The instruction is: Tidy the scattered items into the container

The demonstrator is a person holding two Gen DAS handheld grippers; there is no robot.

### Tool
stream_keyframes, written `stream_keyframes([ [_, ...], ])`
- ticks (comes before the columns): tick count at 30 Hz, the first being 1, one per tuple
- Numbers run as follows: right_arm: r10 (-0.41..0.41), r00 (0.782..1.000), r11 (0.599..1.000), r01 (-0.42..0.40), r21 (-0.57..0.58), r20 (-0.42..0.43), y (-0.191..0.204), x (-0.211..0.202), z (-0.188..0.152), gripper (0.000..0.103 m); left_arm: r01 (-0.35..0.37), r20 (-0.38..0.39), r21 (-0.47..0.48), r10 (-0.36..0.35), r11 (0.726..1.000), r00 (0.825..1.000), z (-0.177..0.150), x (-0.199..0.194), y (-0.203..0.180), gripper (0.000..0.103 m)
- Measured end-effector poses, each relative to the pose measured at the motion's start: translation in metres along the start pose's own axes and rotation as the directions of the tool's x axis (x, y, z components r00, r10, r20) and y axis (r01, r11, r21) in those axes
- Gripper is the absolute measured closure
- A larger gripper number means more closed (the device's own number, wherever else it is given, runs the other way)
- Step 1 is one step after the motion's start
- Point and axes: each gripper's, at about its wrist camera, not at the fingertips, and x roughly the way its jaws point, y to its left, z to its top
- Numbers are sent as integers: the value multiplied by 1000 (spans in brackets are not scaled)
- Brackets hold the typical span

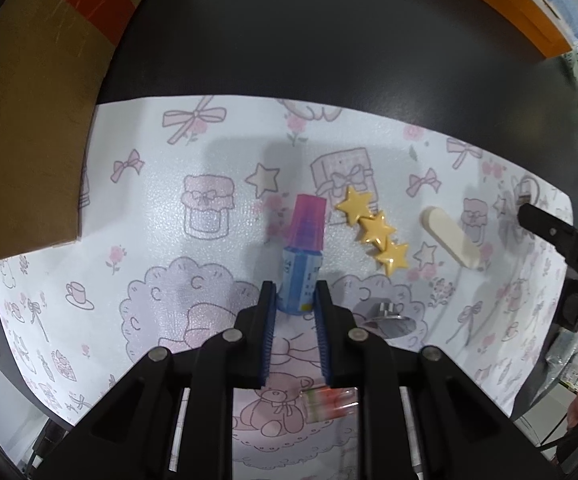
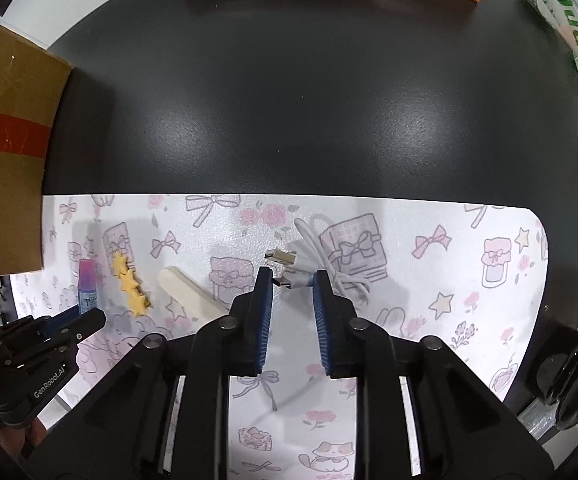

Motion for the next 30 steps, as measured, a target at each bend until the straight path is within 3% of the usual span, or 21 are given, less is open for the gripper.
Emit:
stream_keyframes([
  [18,-7,997,1000,8,-10,83,23,-59,-24,83,42,88,-3,-41,999,995,-16,-48,10,84],
  [30,4,986,1000,-2,-7,168,43,-107,-39,83,60,174,25,-63,998,983,-27,-105,22,84],
])
